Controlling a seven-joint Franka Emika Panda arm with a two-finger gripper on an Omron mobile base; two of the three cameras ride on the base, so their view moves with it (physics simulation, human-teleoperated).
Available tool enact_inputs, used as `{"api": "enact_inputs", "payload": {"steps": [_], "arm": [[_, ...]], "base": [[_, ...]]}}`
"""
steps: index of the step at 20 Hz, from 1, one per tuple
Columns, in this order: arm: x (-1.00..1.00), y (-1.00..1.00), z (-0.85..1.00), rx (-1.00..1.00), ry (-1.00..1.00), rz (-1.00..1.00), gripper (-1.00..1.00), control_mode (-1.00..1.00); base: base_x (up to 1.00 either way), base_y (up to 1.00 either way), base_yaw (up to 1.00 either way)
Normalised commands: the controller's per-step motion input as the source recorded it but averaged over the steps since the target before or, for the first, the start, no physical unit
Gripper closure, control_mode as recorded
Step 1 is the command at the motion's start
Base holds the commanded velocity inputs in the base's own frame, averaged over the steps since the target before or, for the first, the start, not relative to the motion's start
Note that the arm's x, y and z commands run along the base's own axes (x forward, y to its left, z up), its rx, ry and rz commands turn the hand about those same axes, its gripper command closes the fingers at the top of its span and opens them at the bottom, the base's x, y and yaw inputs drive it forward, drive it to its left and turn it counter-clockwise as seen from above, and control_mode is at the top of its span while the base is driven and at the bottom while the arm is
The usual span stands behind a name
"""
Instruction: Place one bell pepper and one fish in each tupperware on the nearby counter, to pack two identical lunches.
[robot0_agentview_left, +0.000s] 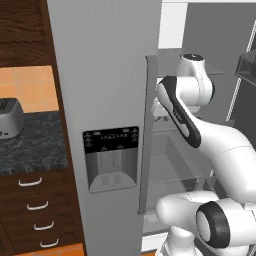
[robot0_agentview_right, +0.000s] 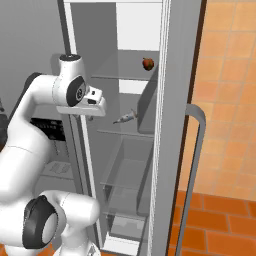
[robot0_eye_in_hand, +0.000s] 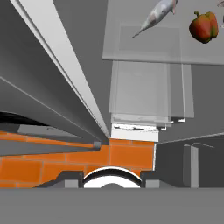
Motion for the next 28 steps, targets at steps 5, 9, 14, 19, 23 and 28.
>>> {"api": "enact_inputs", "payload": {"steps": [5,9,14,19,23,28], "arm": [[0.03,-0.05,0.0,0.0,0.02,-0.01,-1.0,-1.0],[0.08,-0.03,-0.06,0.0,-0.08,-0.04,-1.0,-1.0],[-0.32,-0.41,0.0,-0.04,-0.22,0.02,-1.0,-1.0],[0.02,-0.35,0.0,-0.2,-0.13,0.0,-1.0,-1.0],[0.85,-0.87,0.0,-0.07,0.03,0.0,-1.0,-1.0],[1.0,-0.93,-0.05,0.0,0.16,0.0,-1.0,-1.0]], "base": [[0.0,0.0,0.0],[0.0,0.0,0.0],[0.0,0.0,0.0],[0.0,0.0,0.0],[0.0,0.0,0.0],[0.0,0.0,0.0]]}}
